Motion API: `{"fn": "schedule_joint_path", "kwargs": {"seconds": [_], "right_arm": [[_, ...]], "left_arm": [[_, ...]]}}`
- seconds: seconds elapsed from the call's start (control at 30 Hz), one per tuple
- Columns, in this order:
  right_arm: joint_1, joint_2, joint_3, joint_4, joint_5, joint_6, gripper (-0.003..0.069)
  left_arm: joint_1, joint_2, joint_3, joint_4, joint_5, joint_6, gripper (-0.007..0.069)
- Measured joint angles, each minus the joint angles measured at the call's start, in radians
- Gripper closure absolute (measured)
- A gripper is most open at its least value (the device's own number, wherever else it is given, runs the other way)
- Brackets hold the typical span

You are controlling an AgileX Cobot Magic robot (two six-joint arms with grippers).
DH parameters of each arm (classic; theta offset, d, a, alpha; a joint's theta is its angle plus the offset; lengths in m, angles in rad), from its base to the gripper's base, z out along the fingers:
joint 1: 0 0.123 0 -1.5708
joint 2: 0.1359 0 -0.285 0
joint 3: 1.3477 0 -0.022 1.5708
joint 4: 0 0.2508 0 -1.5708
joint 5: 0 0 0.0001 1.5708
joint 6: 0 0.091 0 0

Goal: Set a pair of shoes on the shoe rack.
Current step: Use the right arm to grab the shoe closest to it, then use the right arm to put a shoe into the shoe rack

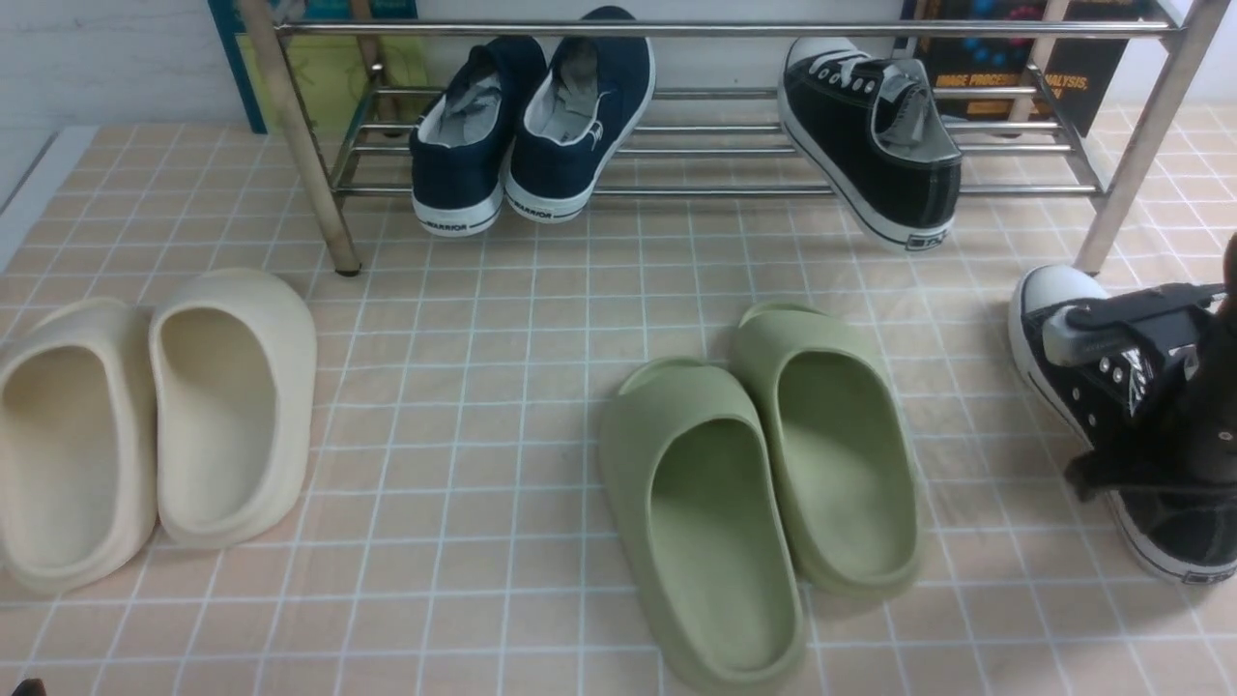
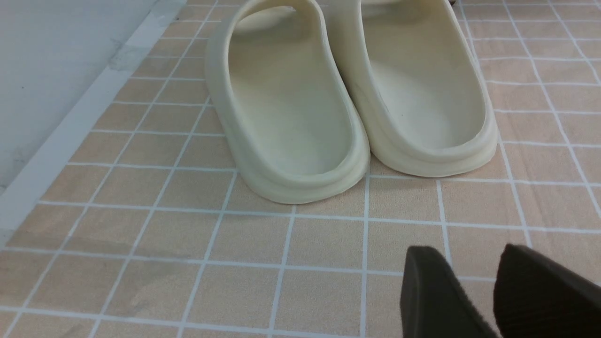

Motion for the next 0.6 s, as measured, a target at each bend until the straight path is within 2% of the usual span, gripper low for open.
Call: {"fn": "schedule_joint_path", "kwargs": {"seconds": [0.13,0.3,0.6], "right_arm": [[0.029,-0.065,-0.083,0.027,0.11,-0.042,0.0654],[0.038,-0.093,-0.227,0.085,0.137,-0.117,0.0654],[0.038,0.096,-0.486,0.06,0.165,-0.145,0.0654]], "left_arm": [[0.0,0.0,0.0,0.0,0.0,0.0,0.0389],[0.0,0.0,0.0,0.0,0.0,0.0,0.0389],[0.0,0.0,0.0,0.0,0.0,0.0,0.0389]]}}
